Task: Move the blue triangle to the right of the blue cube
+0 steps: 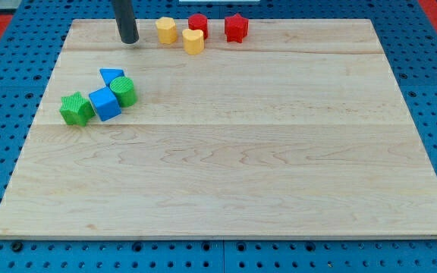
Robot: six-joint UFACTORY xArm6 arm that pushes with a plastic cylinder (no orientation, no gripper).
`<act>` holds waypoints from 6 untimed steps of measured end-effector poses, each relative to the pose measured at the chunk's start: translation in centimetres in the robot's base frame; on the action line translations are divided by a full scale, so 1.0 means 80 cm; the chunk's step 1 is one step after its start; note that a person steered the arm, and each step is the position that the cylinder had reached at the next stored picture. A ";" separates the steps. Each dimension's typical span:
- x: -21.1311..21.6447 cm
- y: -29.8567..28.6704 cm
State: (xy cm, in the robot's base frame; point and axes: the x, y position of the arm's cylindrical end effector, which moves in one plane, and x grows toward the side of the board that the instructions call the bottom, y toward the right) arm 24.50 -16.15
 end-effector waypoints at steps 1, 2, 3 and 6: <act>0.000 0.000; 0.067 -0.056; 0.094 -0.054; 0.156 -0.054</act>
